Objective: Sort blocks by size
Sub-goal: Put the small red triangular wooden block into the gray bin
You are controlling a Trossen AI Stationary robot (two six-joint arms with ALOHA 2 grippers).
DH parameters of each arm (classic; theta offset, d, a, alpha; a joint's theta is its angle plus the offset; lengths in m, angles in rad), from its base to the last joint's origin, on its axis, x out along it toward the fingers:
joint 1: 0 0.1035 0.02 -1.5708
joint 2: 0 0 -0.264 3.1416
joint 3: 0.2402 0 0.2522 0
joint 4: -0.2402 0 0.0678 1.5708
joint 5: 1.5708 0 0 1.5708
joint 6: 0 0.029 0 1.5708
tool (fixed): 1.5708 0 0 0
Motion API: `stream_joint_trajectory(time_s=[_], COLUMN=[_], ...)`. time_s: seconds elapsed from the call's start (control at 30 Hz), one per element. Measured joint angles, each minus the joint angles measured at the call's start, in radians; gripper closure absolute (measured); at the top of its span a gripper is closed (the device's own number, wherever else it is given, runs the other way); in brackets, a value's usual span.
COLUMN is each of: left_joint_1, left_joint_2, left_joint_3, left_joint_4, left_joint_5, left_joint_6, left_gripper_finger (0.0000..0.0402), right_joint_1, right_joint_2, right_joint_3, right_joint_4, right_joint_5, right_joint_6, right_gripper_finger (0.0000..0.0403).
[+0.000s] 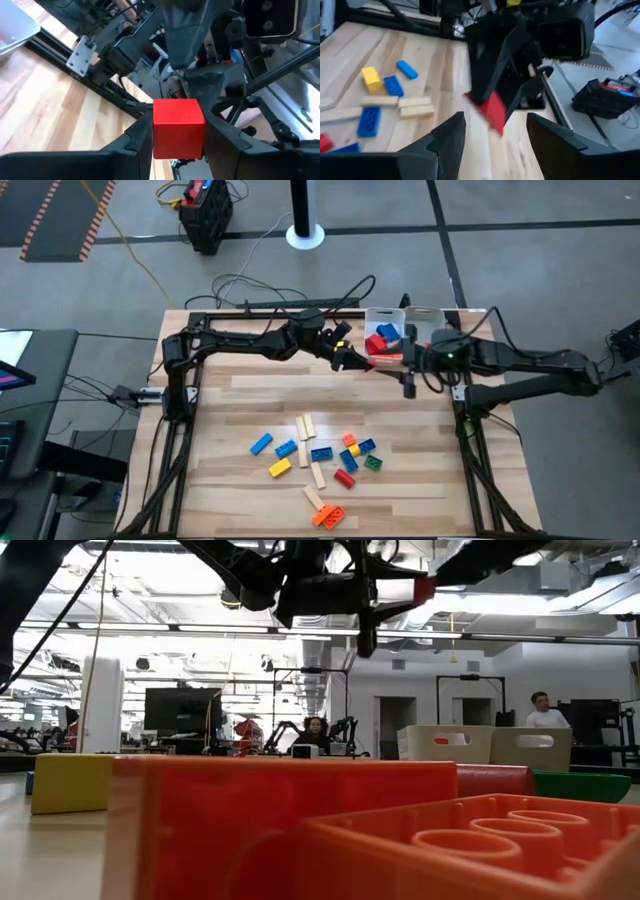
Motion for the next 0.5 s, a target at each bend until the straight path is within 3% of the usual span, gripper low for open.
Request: stream_joint_trajectory(time_s=[0.5], left_joint_1=[0.000], left_joint_2=[0.000], left_joint_3=[0.000], left_joint_4=[0.111], left_joint_5=[0.000], left_joint_6=[-0.054], left_gripper_finger=[0.0270], right_joint_1=[0.005], right_joint_2=[0.114], right_joint_3=[0.000], right_joint_4=[0.164], right_joint_5=[-0.005], right_joint_6=[-0.091], right_gripper_finger=[0.0164])
